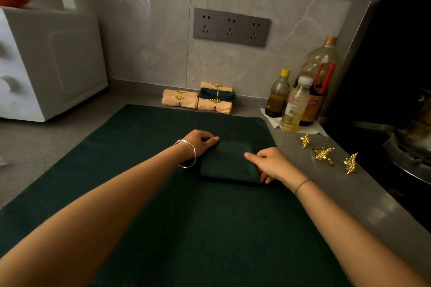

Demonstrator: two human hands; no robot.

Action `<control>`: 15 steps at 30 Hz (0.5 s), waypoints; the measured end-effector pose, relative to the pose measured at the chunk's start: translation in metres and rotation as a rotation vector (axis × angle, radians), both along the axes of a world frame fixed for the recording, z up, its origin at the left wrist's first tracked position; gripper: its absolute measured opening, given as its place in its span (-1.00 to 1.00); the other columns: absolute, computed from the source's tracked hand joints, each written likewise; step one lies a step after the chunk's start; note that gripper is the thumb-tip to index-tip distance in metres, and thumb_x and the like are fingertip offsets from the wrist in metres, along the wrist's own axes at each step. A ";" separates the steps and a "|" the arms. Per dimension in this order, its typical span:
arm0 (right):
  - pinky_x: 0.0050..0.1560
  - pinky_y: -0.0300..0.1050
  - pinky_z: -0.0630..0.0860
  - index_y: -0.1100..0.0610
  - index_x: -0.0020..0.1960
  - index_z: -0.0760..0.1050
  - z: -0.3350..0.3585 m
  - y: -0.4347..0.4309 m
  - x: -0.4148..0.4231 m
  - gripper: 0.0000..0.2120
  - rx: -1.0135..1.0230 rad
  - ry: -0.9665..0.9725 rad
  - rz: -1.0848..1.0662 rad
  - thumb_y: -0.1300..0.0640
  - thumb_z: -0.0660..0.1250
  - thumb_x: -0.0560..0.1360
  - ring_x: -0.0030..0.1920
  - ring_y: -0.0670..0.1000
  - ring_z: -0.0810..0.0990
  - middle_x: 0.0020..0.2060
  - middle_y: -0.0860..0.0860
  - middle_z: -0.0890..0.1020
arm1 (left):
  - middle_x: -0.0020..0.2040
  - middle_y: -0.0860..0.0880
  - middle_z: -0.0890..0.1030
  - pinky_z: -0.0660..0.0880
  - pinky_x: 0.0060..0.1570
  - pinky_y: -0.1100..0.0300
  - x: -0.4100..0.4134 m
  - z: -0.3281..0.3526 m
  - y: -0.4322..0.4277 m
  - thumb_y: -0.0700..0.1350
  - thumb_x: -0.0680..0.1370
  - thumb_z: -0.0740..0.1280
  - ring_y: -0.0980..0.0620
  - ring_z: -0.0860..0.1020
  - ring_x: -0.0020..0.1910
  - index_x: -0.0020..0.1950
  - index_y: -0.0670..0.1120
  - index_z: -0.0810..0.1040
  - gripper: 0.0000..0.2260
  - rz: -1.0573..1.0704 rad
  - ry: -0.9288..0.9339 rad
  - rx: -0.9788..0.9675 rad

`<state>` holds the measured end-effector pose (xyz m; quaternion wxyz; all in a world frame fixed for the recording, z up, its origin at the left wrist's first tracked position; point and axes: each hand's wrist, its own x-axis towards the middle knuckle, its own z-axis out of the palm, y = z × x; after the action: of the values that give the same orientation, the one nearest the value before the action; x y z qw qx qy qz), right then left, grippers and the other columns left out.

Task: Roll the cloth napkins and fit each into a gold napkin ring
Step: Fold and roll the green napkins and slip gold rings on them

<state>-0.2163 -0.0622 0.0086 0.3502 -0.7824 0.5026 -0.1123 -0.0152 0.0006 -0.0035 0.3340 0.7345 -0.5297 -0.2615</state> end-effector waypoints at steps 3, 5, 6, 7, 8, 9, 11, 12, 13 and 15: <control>-0.37 -0.15 0.51 0.21 -0.08 0.57 -0.006 -0.003 0.004 -0.70 -0.080 0.040 -0.008 -0.04 0.29 0.53 -0.43 0.04 0.57 -0.35 0.12 0.63 | 0.05 0.01 0.56 0.42 0.10 0.20 0.004 -0.002 -0.003 0.01 0.56 0.27 0.05 0.51 0.05 0.04 -0.03 0.59 -0.82 -0.009 0.024 -0.013; -0.35 -0.14 0.51 0.16 -0.12 0.54 -0.006 -0.003 0.006 -0.77 -0.121 0.074 -0.006 -0.02 0.32 0.51 -0.41 0.04 0.58 -0.32 0.11 0.64 | 0.05 -0.01 0.57 0.41 0.09 0.21 0.005 -0.003 -0.005 -0.03 0.54 0.30 0.08 0.50 0.03 0.01 -0.04 0.60 -0.86 -0.017 0.026 -0.013; -0.35 -0.14 0.50 0.12 -0.12 0.49 -0.006 -0.002 0.007 -0.80 -0.200 0.112 -0.007 -0.02 0.34 0.49 -0.38 0.02 0.58 -0.30 0.07 0.63 | 0.07 -0.02 0.58 0.41 0.10 0.21 0.005 -0.003 -0.007 -0.05 0.54 0.31 0.08 0.50 0.03 0.02 -0.06 0.60 -0.85 -0.019 0.020 -0.013; -0.34 -0.14 0.48 0.09 -0.10 0.44 -0.006 -0.002 0.008 -0.81 -0.323 0.152 -0.013 -0.02 0.36 0.47 -0.33 0.00 0.57 -0.25 0.03 0.60 | 0.08 -0.03 0.58 0.42 0.13 0.20 0.005 -0.003 -0.009 -0.06 0.54 0.32 0.08 0.50 0.04 0.04 -0.08 0.61 -0.84 -0.017 0.017 -0.009; -0.29 -0.14 0.46 0.06 -0.04 0.41 -0.007 -0.001 0.009 -0.78 -0.462 0.166 -0.009 -0.02 0.37 0.46 -0.23 -0.01 0.56 -0.16 0.00 0.57 | 0.10 -0.04 0.58 0.42 0.16 0.17 0.004 -0.002 -0.011 -0.07 0.53 0.32 0.06 0.50 0.05 0.05 -0.10 0.61 -0.83 -0.014 0.015 -0.001; -0.20 -0.14 0.47 0.05 0.07 0.39 -0.009 0.000 0.010 -0.74 -0.575 0.143 0.019 -0.01 0.36 0.46 -0.10 -0.02 0.53 -0.03 -0.02 0.52 | 0.11 -0.05 0.58 0.42 0.19 0.15 0.003 -0.001 -0.012 -0.08 0.53 0.32 0.04 0.50 0.07 0.06 -0.11 0.61 -0.82 -0.010 0.017 0.010; 0.19 -0.10 0.42 0.02 0.33 0.32 -0.013 0.001 0.015 -0.60 -0.655 0.078 0.116 -0.01 0.28 0.53 0.25 -0.01 0.41 0.27 -0.01 0.39 | 0.14 -0.05 0.57 0.42 0.21 0.12 0.003 0.000 -0.014 -0.08 0.53 0.33 0.01 0.50 0.12 0.08 -0.12 0.61 -0.81 -0.005 0.016 0.032; 0.37 -0.06 0.27 0.01 0.43 0.24 -0.014 0.001 0.019 -0.54 -0.635 0.087 0.166 -0.02 0.21 0.57 0.40 0.00 0.27 0.40 -0.01 0.29 | 0.15 -0.06 0.57 0.41 0.22 0.12 0.003 0.002 -0.015 -0.07 0.53 0.33 0.00 0.50 0.14 0.09 -0.11 0.61 -0.80 -0.005 0.011 0.043; 0.46 -0.04 0.08 0.01 0.49 0.16 -0.016 0.001 0.022 -0.52 -0.599 0.132 0.204 -0.04 0.13 0.60 0.48 0.00 0.12 0.48 -0.02 0.19 | 0.16 -0.06 0.57 0.41 0.22 0.11 0.003 0.003 -0.016 -0.07 0.52 0.33 -0.01 0.49 0.15 0.10 -0.11 0.60 -0.79 -0.006 0.004 0.052; 0.49 -0.01 -0.14 0.00 0.53 0.03 -0.024 0.000 0.026 -0.49 -0.508 0.246 0.242 -0.09 0.01 0.63 0.52 -0.02 -0.07 0.53 -0.05 0.04 | 0.18 -0.07 0.55 0.41 0.23 0.09 0.003 0.004 -0.018 -0.05 0.52 0.33 -0.02 0.49 0.17 0.12 -0.10 0.60 -0.78 -0.010 -0.020 0.078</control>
<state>-0.1900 -0.0621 -0.0152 0.0906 -0.9069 0.4000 -0.0962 -0.0126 -0.0170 0.0009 0.2985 0.7470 -0.5259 -0.2763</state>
